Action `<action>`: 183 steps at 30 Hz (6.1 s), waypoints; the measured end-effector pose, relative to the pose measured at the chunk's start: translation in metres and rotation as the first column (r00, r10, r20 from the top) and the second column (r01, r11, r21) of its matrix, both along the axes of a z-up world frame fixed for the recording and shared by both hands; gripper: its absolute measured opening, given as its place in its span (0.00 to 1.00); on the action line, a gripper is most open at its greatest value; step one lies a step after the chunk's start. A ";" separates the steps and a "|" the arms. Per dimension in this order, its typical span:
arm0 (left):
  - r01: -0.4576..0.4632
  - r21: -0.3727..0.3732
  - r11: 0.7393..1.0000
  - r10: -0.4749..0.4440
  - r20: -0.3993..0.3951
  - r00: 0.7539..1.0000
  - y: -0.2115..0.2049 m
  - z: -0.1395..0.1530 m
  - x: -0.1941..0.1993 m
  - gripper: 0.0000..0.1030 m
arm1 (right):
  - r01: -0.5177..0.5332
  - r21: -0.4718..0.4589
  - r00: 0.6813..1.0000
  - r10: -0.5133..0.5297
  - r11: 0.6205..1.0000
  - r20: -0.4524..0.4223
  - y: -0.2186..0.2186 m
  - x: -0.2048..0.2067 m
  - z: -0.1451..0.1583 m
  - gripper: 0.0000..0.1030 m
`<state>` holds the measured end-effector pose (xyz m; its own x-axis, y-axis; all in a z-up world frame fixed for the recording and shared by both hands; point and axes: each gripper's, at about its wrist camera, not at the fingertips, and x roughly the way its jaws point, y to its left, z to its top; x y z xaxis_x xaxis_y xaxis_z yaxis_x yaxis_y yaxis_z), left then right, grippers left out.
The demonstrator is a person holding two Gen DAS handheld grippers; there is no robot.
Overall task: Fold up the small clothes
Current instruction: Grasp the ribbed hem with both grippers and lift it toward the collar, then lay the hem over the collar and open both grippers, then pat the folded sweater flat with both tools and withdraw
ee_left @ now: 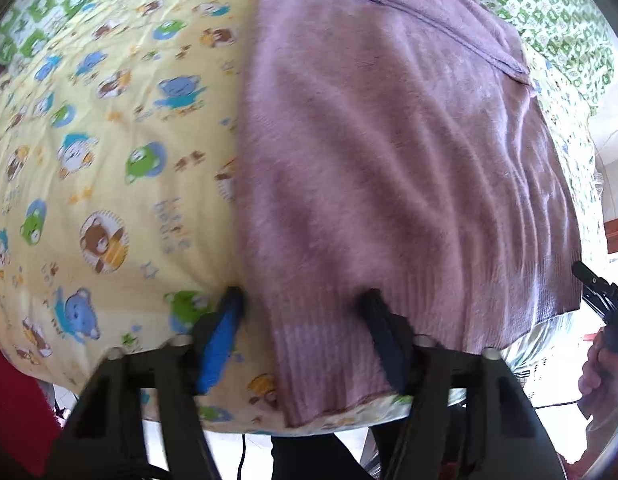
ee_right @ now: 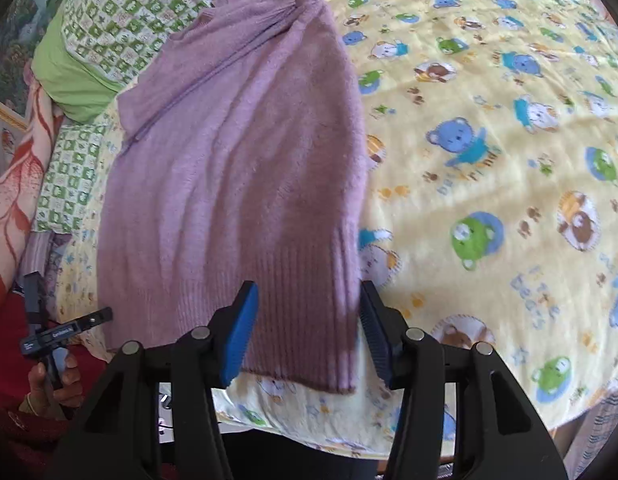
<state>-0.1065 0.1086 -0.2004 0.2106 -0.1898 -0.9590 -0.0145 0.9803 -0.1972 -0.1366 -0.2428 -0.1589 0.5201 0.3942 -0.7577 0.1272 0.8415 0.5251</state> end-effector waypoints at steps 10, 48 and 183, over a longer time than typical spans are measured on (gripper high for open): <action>0.008 -0.105 0.994 -0.008 0.006 1.000 0.016 0.010 -0.012 0.08 | 0.053 0.150 0.998 -0.047 0.987 -0.045 -0.022 -0.009 -0.013 0.07; 0.270 -0.053 0.961 -0.259 0.157 0.953 -0.042 0.070 0.172 0.63 | -0.113 0.380 0.969 0.017 0.918 0.248 -0.045 0.218 0.095 0.07; -0.590 -0.214 0.778 0.614 0.066 0.786 0.048 0.015 0.234 0.74 | -0.076 -0.035 0.989 0.080 0.996 0.121 0.025 0.252 0.070 0.59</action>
<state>0.1278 0.1570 -0.1857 0.4530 -0.1423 -0.8801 -0.5540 0.7285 -0.4029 0.1157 -0.2183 -0.0890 0.5780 0.4149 -0.7027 -0.0027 0.8621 0.5068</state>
